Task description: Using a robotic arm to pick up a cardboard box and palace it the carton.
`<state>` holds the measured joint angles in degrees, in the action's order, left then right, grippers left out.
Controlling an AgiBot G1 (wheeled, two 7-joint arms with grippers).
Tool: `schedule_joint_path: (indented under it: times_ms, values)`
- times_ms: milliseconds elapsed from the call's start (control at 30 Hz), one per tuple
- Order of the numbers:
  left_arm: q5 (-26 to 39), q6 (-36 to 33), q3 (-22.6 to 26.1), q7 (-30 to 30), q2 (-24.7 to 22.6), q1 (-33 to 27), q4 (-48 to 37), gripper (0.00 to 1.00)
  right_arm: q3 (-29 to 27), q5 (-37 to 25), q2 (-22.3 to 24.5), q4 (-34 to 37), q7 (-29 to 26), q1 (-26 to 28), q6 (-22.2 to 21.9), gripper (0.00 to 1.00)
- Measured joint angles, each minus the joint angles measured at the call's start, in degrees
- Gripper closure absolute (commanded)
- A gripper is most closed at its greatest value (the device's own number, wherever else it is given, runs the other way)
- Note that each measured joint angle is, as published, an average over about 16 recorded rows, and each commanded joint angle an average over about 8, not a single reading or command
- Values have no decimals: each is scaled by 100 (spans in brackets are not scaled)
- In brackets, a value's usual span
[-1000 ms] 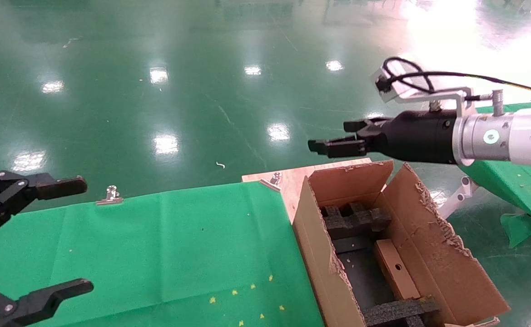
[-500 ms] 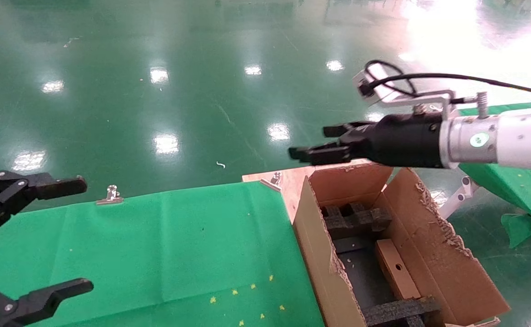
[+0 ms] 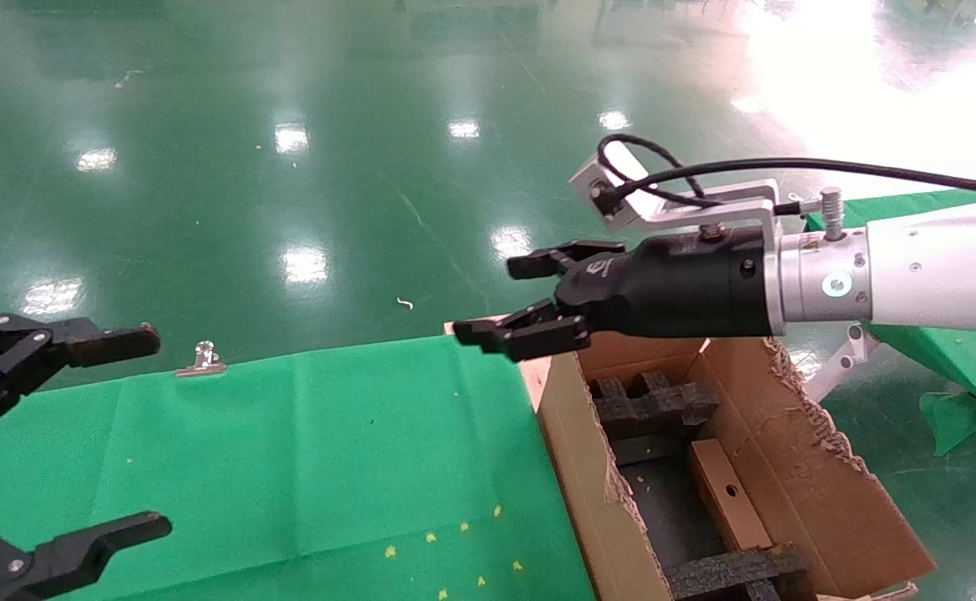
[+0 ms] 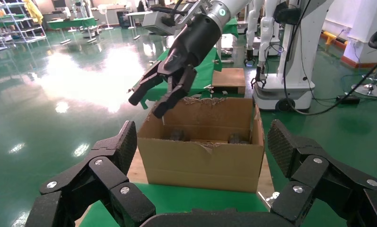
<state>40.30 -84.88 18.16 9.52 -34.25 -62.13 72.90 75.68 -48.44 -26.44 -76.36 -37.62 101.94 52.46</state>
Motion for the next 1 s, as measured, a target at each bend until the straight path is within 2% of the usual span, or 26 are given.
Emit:
schedule_joint_path:
  times_ms: [900, 1000]
  values:
    - [-3, 2, 5, -2, 2, -1, 0, 0, -4244, 468, -610, 198, 1911, -2873, 2364, 0]
    - [-3, 2, 5, -2, 2, -1, 0, 0, -4480, 494, -644, 209, 2017, -3032, 2495, 0]
